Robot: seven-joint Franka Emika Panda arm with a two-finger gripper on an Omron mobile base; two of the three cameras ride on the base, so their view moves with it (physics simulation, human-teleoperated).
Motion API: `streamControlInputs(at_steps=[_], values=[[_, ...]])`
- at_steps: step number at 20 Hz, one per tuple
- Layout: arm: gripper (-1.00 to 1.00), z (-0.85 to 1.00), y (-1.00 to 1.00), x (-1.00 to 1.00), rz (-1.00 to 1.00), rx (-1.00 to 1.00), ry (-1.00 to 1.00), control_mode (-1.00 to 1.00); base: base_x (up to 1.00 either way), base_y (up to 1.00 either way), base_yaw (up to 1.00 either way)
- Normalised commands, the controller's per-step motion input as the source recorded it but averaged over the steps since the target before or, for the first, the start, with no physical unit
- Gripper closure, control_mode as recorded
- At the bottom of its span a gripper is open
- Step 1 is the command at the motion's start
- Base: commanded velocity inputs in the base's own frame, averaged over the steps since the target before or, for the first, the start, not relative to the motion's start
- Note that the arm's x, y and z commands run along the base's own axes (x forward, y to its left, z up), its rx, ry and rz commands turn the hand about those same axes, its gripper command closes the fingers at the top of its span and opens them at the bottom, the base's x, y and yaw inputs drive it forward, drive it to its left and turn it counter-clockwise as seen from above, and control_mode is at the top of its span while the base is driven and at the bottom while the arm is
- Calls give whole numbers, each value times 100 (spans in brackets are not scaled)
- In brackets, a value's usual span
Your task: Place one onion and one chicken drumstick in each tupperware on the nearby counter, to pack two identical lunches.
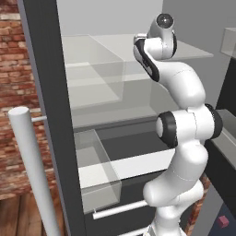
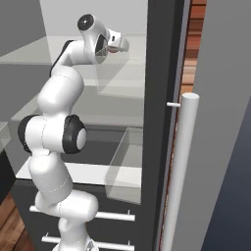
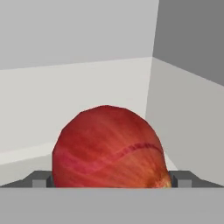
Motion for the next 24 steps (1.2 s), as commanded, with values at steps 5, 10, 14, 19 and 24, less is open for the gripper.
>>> streamControlInputs(at_steps=[5,10,14,19,24], values=[[-100,-39,0,15,0,0,-3,-100,0,0,0],[-100,-42,0,14,0,0,-5,-100,0,0,0],[-100,-42,0,20,0,0,-14,-100,0,0,0],[-100,-43,0,21,0,0,-14,-100,0,0,0],[-100,-59,0,13,0,-1,-2,-100,0,0,0]])
